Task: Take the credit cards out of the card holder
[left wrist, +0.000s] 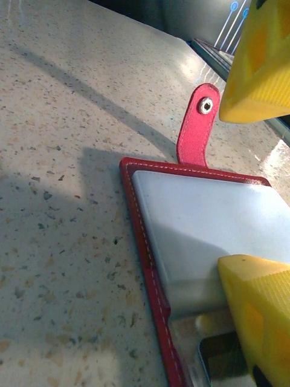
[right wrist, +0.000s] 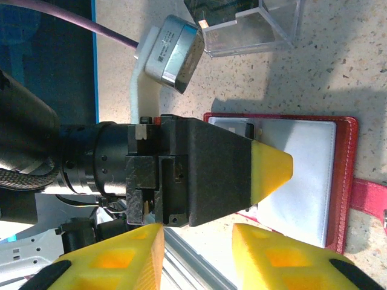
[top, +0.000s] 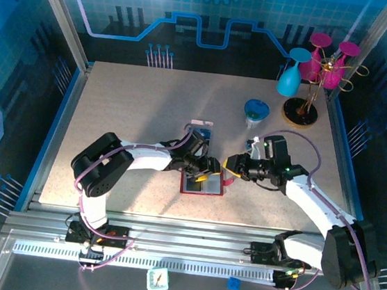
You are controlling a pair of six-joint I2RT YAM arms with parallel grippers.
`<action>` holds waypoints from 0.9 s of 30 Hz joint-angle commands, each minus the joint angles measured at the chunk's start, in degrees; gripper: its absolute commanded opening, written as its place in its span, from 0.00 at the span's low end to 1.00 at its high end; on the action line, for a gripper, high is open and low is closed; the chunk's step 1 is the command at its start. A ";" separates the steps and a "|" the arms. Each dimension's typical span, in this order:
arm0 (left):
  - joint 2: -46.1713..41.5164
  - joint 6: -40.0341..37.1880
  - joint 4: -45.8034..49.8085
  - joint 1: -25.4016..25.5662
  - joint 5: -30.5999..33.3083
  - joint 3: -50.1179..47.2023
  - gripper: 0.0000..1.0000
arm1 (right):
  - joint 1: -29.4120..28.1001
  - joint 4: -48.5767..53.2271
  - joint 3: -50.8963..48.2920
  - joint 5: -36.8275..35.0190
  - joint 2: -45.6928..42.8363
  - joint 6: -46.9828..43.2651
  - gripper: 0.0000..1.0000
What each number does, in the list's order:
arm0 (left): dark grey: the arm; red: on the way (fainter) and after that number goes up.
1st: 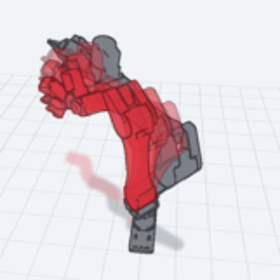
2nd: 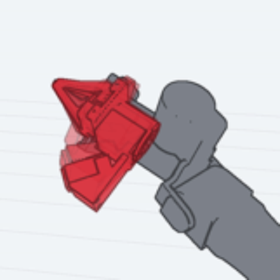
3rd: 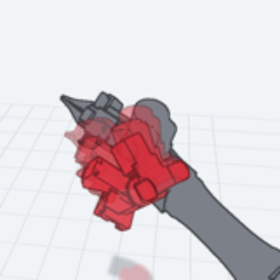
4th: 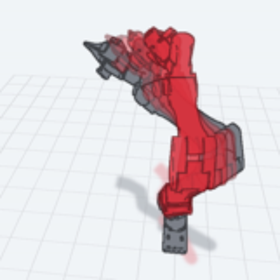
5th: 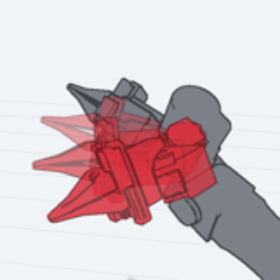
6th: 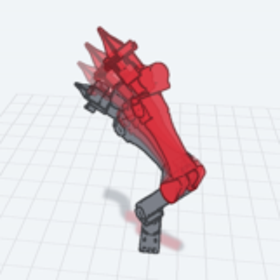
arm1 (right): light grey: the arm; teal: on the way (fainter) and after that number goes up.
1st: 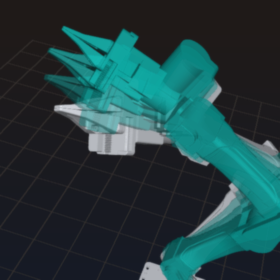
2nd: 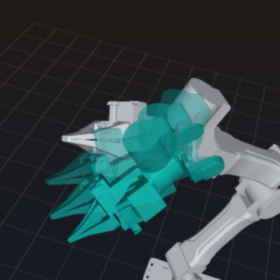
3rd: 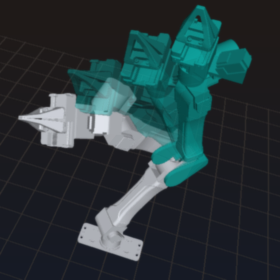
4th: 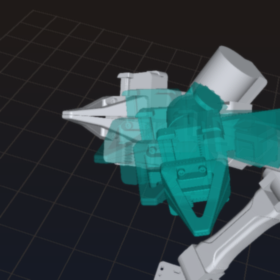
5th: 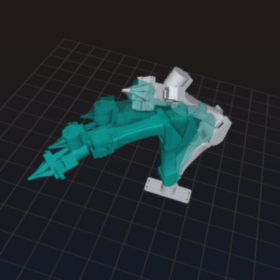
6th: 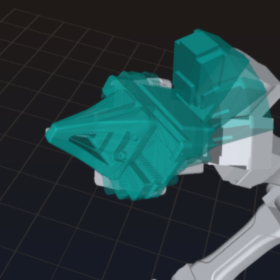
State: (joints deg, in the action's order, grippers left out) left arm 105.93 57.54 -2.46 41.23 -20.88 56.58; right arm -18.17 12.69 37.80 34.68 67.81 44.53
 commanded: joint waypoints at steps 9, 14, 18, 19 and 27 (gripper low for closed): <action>-2.32 -1.39 2.53 0.26 0.53 0.11 0.60 | 0.96 0.50 -0.63 0.48 1.11 -0.94 0.35; -4.40 -2.00 3.84 0.08 1.11 -0.94 0.60 | 0.85 -0.03 -0.45 0.72 2.58 -1.12 0.35; -6.40 -2.37 4.71 -0.13 2.41 -2.62 0.60 | 0.20 -0.85 -0.10 0.92 4.07 -0.86 0.35; -6.93 -2.58 5.02 -0.34 2.75 -3.06 0.60 | -0.09 -1.21 -0.03 0.93 4.55 -0.80 0.35; -11.27 -2.59 4.51 -2.93 3.39 -8.71 0.60 | -3.37 -3.62 1.65 1.00 10.28 -0.19 0.35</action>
State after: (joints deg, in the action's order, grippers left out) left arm 97.17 56.58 0.38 39.40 -18.68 49.78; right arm -20.03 10.57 37.89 34.89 76.23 44.56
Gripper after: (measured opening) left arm 0.602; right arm 0.352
